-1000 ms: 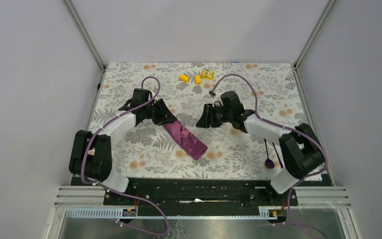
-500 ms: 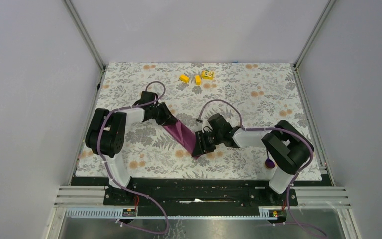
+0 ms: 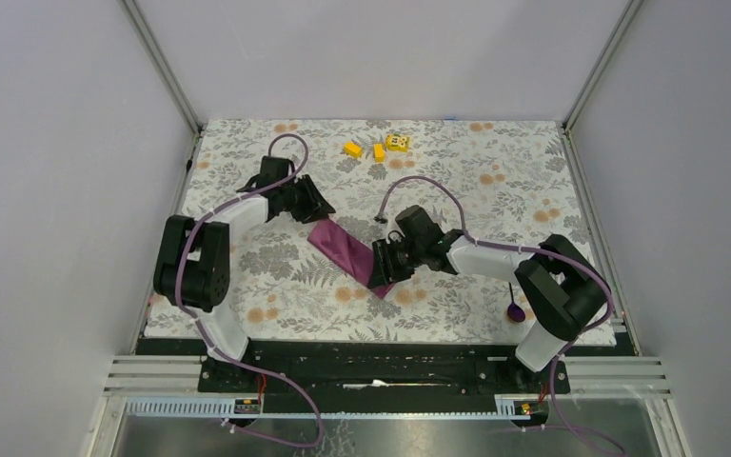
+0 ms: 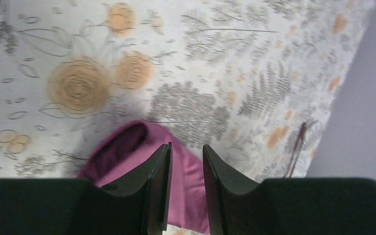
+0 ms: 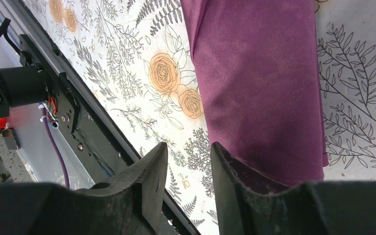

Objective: Fold the napkin into a case and place the utensils inside
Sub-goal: Smooth out the smaller rectangle-folded napkin at the center of the board, then move the smaller rectangle-folded napkin to the corner of the board.

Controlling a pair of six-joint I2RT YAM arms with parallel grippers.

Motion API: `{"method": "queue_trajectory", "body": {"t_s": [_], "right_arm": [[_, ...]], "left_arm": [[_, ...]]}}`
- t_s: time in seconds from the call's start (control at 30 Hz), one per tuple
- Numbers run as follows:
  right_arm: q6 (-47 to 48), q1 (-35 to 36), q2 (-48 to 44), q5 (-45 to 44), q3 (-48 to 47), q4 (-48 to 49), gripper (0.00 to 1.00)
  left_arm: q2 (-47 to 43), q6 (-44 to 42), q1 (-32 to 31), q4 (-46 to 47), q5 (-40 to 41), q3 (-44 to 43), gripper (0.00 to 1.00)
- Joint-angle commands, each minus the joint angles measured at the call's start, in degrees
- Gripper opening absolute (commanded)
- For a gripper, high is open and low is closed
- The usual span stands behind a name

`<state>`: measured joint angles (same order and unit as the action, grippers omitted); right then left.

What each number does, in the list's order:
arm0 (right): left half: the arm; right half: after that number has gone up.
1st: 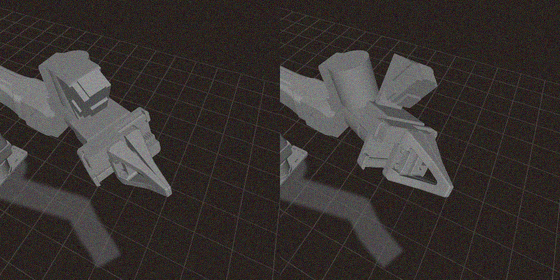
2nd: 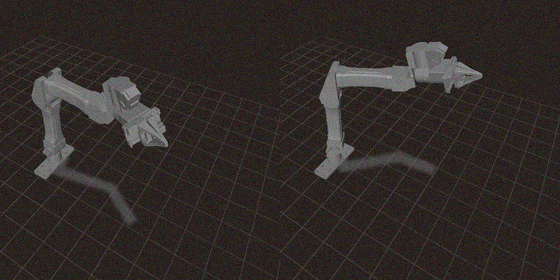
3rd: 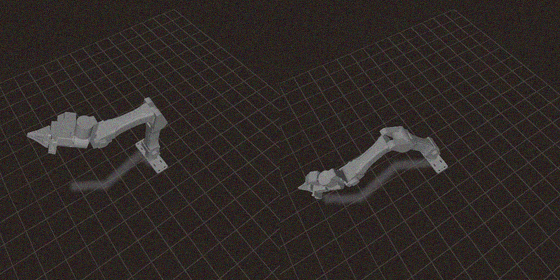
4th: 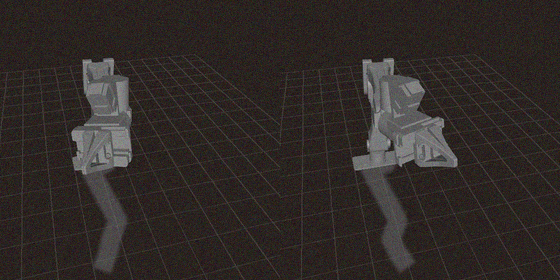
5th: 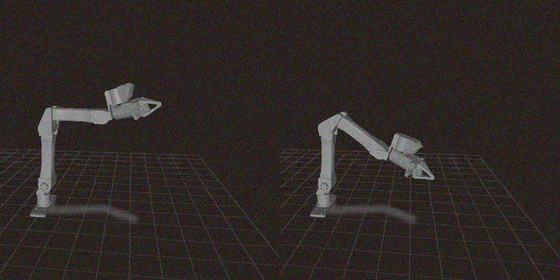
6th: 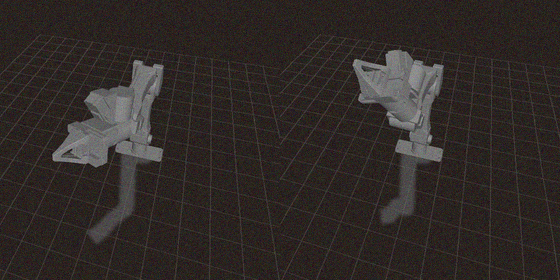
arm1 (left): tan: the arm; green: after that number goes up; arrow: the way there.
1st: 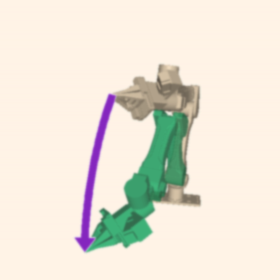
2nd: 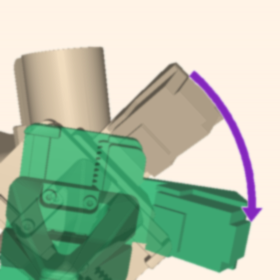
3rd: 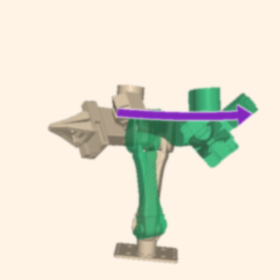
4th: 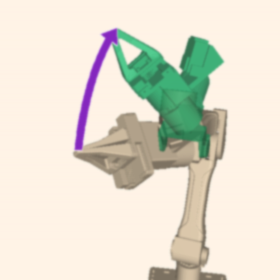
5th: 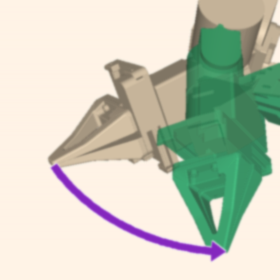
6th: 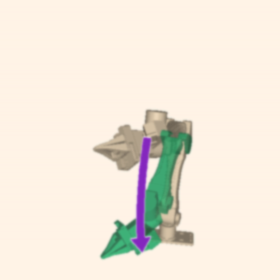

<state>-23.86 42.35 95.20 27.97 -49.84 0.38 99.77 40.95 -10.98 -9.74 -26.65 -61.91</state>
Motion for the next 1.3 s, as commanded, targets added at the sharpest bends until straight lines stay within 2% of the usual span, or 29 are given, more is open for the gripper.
{"method": "queue_trajectory", "body": {"t_s": [0.0, 0.1, 0.2, 0.43, 0.73, 0.8, 0.9, 1.0, 1.17, 1.27], "right_arm": [[-1.29, -0.69, -0.91, -1.67, 1.16, 2.39, 0.45], [-1.57, -0.95, 0.59, -4.71, 3.94, 4.75, 0.44], [-0.04, -1.04, 2.22, -10.05, 3.84, 2.83, 0.43], [5.7, -1.18, 2.83, -21.17, -4.26, -8.15, 0.47], [8.54, -3.03, 8.42, -46.92, -21.38, -24.95, 0.53], [8.94, -3.05, 6.71, -45.25, -23.07, -25.99, 0.57], [5.3, -3.32, 3.75, -32.36, -22.6, -24.36, 0.65], [-3.42, -3.74, 0.89, -21.07, -16.78, -18.28, 0.71], [-24.7, -8.07, -5.06, -8.45, 3.81, 8.15, 0.75], [-29.44, -9.57, -3.88, -4.36, 8.56, 15.1, 0.74]], "left_arm": [[4.48, -0.92, 0.53, 0.75, 5.67, 0.88, 0.34], [7.28, -1.58, 0.69, 0.54, 8.95, 0.81, 0.33], [7.35, -2.11, 0.55, -0.89, 12.16, 0.48, 0.32], [-1.88, -3.92, -0.17, -6.55, 16.45, 4.52, 0.36], [-12.92, -5.54, -1.23, -12.42, 10.49, 6.58, 0.4], [-14.27, -7.43, -1.3, -13.73, 8.32, 3.99, 0.44], [-12.04, -11.19, -1.32, -14.87, 5.69, -0.5, 0.5], [-6.52, -12.92, -1.32, -15.82, 5.05, -3.81, 0.5], [0.64, -11.7, -1.4, -12.68, 7.54, -4.78, 0.5], [3.55, -11.59, -1.3, -12.82, 10.45, -5.08, 0.5]]}}
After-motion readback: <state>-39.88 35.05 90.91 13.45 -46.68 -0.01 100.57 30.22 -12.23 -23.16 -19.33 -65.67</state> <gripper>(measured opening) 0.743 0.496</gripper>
